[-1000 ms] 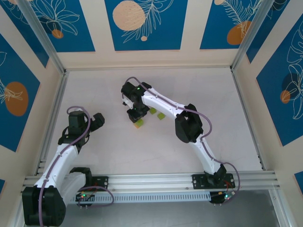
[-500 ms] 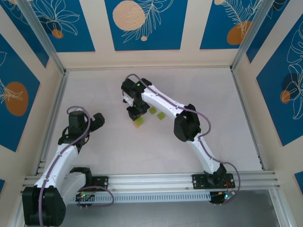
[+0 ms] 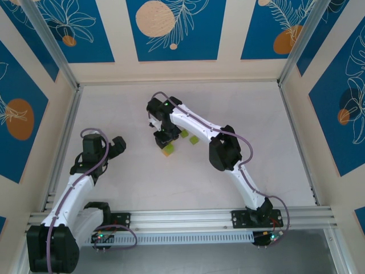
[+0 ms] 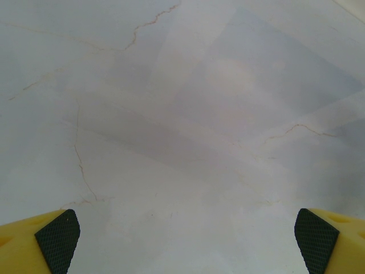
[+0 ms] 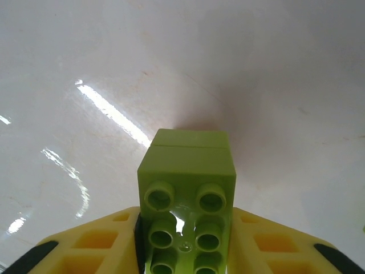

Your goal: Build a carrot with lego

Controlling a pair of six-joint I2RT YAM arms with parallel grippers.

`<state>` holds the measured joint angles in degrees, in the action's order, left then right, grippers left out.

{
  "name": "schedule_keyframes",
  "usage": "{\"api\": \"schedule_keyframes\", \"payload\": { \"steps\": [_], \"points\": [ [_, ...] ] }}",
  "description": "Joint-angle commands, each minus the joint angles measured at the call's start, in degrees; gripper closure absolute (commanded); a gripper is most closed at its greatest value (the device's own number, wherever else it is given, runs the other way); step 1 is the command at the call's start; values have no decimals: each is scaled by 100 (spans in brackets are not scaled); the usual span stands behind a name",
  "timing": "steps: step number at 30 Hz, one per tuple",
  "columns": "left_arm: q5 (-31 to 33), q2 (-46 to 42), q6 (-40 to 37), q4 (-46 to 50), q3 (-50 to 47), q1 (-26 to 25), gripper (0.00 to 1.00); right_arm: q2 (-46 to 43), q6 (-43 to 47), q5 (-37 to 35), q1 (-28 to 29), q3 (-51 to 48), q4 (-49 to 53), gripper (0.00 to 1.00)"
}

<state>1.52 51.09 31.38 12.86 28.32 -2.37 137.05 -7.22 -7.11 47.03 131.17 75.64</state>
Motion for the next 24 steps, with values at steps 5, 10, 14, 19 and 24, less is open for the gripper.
{"api": "schedule_keyframes", "payload": {
  "steps": [5, 10, 14, 19, 24],
  "points": [
    [-64, 15, -91, -45, 16, 9, 1, -201, -20, 200, 26, -53, -80, 40],
    [-73, 5, -96, -32, 12, 9, 1, -602, -51, 267, 9, -63, -102, 31],
    [-73, -3, -93, -30, 16, 6, 1, -1095, -79, 111, -71, -217, -170, 30],
    [-73, -30, -83, -29, 7, 2, 1, -1427, -47, -48, -520, -573, -338, 29],
    [-73, -35, -88, -19, -2, 9, 1, -975, 79, -259, -971, -664, -518, 31]
  ]
}}
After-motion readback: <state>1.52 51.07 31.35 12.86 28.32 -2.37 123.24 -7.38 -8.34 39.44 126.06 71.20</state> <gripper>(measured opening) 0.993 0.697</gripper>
